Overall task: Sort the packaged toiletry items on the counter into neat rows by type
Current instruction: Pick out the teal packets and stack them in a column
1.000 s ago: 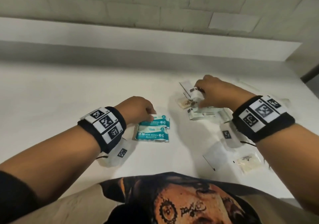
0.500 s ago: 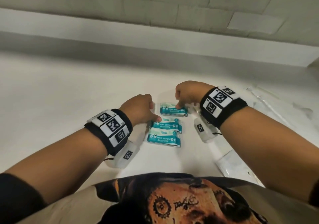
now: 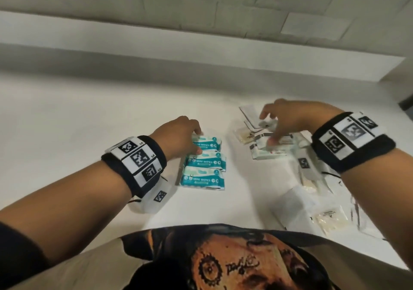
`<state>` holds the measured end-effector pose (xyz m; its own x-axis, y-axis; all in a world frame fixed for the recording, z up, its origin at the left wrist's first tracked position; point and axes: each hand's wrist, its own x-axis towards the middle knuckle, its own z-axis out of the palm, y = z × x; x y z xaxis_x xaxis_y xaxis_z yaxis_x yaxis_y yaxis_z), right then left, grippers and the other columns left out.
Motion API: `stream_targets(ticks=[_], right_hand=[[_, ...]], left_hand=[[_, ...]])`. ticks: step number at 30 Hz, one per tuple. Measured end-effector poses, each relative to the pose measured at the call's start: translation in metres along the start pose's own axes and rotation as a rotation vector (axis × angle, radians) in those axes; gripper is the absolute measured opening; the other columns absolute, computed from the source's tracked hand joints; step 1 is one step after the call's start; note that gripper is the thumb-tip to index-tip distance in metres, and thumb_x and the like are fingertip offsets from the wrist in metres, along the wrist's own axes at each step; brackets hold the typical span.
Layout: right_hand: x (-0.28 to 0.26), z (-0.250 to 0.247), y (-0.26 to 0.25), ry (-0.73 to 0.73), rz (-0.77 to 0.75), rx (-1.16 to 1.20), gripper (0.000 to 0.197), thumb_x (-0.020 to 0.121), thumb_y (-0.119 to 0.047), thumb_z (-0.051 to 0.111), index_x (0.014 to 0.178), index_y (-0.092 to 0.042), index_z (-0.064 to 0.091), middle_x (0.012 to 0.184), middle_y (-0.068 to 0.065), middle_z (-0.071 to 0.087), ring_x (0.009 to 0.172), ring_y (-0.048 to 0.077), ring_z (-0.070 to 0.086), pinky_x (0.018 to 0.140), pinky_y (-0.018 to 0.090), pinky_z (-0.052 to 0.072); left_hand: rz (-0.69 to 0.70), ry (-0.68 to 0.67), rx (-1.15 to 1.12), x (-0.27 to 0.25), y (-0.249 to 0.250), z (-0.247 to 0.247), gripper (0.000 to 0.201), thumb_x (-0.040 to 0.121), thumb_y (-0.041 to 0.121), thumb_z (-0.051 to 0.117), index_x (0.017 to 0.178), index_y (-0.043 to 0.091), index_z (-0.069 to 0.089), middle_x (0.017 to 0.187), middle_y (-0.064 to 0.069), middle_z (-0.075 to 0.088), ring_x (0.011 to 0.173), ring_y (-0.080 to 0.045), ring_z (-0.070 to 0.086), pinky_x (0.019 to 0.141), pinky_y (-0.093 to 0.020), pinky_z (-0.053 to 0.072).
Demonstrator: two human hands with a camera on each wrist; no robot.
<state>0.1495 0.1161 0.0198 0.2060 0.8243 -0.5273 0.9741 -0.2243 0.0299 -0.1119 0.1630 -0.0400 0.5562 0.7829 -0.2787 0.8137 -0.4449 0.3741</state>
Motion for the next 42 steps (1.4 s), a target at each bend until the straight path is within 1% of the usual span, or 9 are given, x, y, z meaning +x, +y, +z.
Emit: stream_targets(ticks=[2,6,12,22,28,30,34,38,42], right_hand=[[-0.006,0.022,0.008,-0.111,-0.007,-0.090,0.077,0.057,-0.037,0.089,0.120,-0.031,0.043,0.114,-0.006,0.046,0.096,0.020,0.054,0.081,0.037,0.048],[-0.006,0.035,0.013,0.077,-0.065,-0.030,0.051,0.068,-0.026,0.082,0.108,-0.024,0.050,0.104,-0.002,0.055,0.082,0.014,0.053,0.063,0.028,0.038],[0.000,0.018,-0.037,0.002,-0.216,0.564,0.020,0.091,-0.020,0.059,0.111,-0.017,0.057,0.100,0.003,0.069,0.079,0.021,0.069,0.073,0.039,0.058],[0.044,0.014,-0.081,0.047,-0.267,0.433,0.020,0.093,-0.012,0.058,0.110,-0.015,0.066,0.106,0.003,0.069,0.083,0.015,0.062,0.068,0.026,0.050],[0.026,-0.007,-0.048,0.236,-0.249,0.180,0.021,0.091,-0.015,0.058,0.105,-0.026,0.068,0.108,-0.006,0.061,0.096,0.016,0.058,0.081,0.030,0.047],[0.010,-0.009,-0.026,0.135,-0.215,0.101,0.016,0.082,-0.024,0.071,0.098,-0.025,0.066,0.105,-0.005,0.064,0.092,0.017,0.058,0.080,0.032,0.046],[-0.009,0.029,-0.003,-0.112,-0.130,-0.173,0.053,0.060,-0.036,0.085,0.097,-0.030,0.048,0.098,-0.010,0.052,0.084,0.013,0.054,0.067,0.030,0.044],[-0.010,0.053,0.003,-0.031,-0.210,-0.174,0.032,0.071,-0.030,0.073,0.087,-0.032,0.045,0.089,-0.009,0.055,0.071,0.006,0.049,0.063,0.029,0.043],[-0.009,0.044,0.005,-0.178,-0.180,0.257,0.009,0.087,-0.028,0.064,0.091,-0.024,0.071,0.089,-0.003,0.071,0.069,0.010,0.062,0.066,0.025,0.053]], left_hand=[[0.030,-0.025,0.006,0.002,0.004,0.000,0.041,0.080,0.030,0.072,0.118,0.029,0.057,0.118,0.005,0.057,0.096,-0.012,0.052,0.077,-0.027,0.039],[0.035,-0.037,0.005,0.001,0.007,-0.001,0.039,0.080,0.027,0.072,0.117,0.028,0.060,0.117,0.007,0.061,0.098,-0.012,0.055,0.077,-0.027,0.040],[-0.027,-0.010,-0.033,0.001,0.007,0.000,0.044,0.076,0.028,0.078,0.117,0.024,0.062,0.118,0.005,0.060,0.102,-0.015,0.057,0.081,-0.028,0.044],[-0.069,0.035,-0.079,0.001,0.003,0.001,0.047,0.070,0.031,0.082,0.102,0.023,0.050,0.107,0.002,0.055,0.090,-0.017,0.057,0.072,-0.030,0.045],[0.030,0.056,-0.021,0.004,0.001,-0.003,0.056,0.074,0.037,0.078,0.123,0.024,0.053,0.119,0.004,0.050,0.103,-0.016,0.055,0.086,-0.031,0.047],[0.060,0.024,-0.005,0.006,0.002,-0.004,0.054,0.079,0.037,0.073,0.128,0.025,0.053,0.125,0.004,0.050,0.109,-0.015,0.053,0.093,-0.033,0.046],[0.095,-0.001,0.076,0.010,0.008,-0.002,0.048,0.081,0.035,0.070,0.127,0.027,0.057,0.127,0.006,0.052,0.112,-0.015,0.053,0.095,-0.034,0.046],[0.094,-0.001,0.141,0.014,0.009,-0.002,0.048,0.080,0.038,0.071,0.125,0.028,0.059,0.125,0.006,0.054,0.112,-0.016,0.053,0.095,-0.034,0.046],[0.091,-0.008,0.199,0.017,0.011,-0.001,0.050,0.079,0.041,0.071,0.126,0.027,0.059,0.125,0.005,0.055,0.112,-0.017,0.053,0.094,-0.034,0.045]])
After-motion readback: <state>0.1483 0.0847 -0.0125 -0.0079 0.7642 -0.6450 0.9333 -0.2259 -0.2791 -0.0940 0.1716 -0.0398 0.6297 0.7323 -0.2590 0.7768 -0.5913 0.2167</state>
